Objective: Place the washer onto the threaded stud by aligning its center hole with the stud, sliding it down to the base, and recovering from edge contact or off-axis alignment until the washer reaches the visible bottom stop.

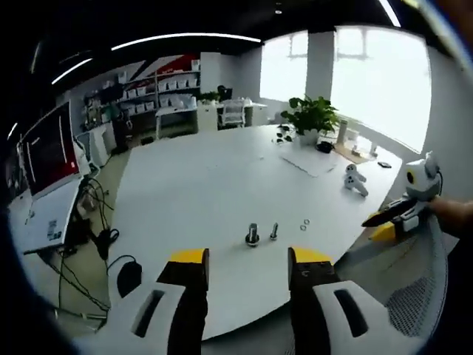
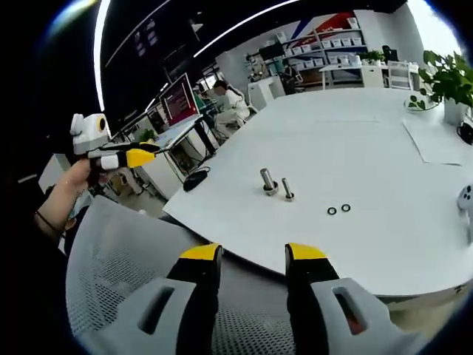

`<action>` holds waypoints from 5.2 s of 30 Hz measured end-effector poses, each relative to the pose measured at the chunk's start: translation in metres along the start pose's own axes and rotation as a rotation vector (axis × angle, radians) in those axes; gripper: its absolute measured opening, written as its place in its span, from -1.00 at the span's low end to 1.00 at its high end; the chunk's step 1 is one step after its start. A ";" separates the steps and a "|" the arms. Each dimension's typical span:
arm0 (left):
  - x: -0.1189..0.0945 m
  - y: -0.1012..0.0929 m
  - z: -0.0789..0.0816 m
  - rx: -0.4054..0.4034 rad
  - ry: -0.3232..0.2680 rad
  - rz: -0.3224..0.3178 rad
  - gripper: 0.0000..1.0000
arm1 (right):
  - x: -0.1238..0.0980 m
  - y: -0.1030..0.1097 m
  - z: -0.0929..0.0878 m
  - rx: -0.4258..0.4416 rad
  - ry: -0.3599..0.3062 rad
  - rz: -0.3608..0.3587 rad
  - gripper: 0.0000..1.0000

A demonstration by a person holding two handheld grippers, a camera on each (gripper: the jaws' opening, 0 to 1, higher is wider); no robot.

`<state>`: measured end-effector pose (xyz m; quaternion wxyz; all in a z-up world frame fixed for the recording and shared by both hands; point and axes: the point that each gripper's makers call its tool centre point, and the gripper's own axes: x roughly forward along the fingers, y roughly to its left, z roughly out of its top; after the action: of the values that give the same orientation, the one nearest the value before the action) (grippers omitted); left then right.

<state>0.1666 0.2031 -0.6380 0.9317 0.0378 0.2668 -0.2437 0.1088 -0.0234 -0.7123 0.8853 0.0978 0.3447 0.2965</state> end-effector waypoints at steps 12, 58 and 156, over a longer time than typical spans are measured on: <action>-0.013 0.001 -0.027 0.062 -0.012 0.112 -0.51 | -0.002 0.011 0.001 0.013 0.005 0.070 -0.18; -0.003 0.015 -0.054 0.141 0.057 0.197 -0.47 | 0.056 -0.072 0.035 -0.550 0.370 0.188 0.02; 0.002 0.014 -0.081 0.293 0.204 0.173 -0.89 | 0.148 -0.153 -0.017 -0.833 0.798 0.121 -0.73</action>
<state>0.1358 0.2308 -0.7088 0.9018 0.2202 0.3174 -0.1937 0.2546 -0.0595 -0.8647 0.6322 -0.3586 0.5000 0.4710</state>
